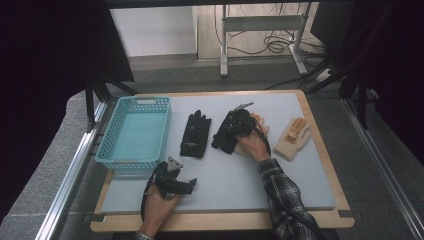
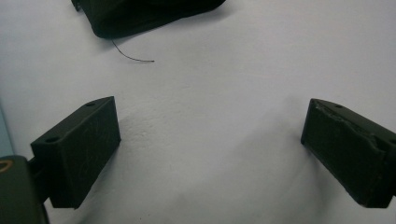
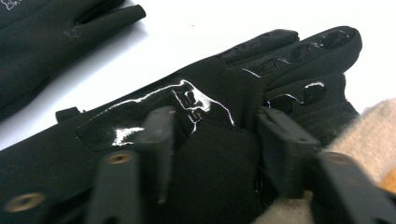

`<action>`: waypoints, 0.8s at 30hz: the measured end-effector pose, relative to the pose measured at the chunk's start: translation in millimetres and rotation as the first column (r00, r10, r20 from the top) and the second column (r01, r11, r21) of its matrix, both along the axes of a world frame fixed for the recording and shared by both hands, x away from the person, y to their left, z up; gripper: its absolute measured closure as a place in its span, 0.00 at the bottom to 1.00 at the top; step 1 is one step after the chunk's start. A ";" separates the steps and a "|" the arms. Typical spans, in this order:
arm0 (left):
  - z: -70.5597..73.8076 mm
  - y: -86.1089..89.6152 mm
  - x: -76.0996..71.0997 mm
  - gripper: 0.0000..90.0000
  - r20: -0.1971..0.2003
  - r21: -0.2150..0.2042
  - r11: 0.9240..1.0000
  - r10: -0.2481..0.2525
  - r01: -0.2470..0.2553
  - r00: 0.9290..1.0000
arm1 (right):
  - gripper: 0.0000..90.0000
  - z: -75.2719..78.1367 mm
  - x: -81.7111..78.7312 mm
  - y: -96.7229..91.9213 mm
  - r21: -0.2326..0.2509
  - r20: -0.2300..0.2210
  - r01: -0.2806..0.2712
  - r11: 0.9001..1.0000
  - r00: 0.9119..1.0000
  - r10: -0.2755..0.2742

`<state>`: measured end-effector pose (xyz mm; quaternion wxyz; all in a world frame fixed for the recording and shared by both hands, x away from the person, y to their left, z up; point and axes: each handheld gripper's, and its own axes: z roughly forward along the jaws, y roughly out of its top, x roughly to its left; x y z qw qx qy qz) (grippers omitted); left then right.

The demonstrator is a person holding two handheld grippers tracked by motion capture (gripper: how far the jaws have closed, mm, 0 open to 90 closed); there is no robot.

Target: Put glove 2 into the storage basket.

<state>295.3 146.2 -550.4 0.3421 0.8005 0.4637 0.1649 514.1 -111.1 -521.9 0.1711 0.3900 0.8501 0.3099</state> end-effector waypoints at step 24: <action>0.1 0.2 0.1 0.05 -0.001 0.002 1.000 -0.001 0.001 1.000 | 0.93 60.5 -35.8 11.5 0.080 0.058 -0.195 0.978 0.980 0.190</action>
